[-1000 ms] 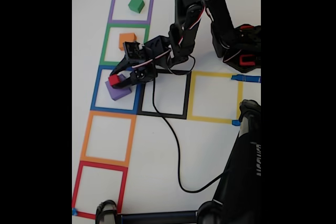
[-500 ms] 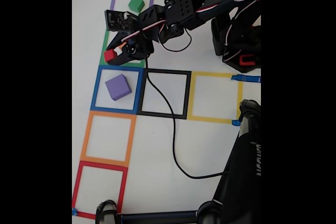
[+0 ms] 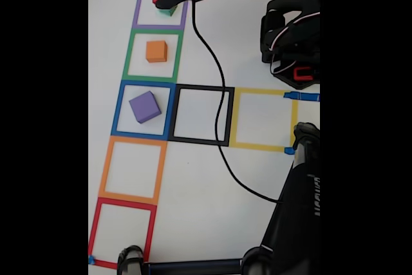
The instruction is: Tower of hanoi
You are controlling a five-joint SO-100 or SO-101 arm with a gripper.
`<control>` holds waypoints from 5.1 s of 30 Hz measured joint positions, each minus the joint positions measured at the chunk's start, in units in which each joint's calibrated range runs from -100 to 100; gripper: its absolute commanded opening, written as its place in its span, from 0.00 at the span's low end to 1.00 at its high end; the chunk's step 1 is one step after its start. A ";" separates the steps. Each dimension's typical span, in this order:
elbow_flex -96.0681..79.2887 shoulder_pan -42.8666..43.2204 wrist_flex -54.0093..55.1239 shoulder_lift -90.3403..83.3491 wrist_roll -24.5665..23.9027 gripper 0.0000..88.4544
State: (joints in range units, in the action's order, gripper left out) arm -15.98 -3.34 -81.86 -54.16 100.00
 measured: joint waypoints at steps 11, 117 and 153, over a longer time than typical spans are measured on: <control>5.75 -11.23 -9.51 0.17 0.00 0.01; -52.32 -28.55 72.79 14.77 0.00 0.01; -9.30 -8.78 -0.73 -4.05 0.00 0.24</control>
State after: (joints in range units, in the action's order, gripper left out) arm -25.28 -12.11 -82.59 -58.21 100.00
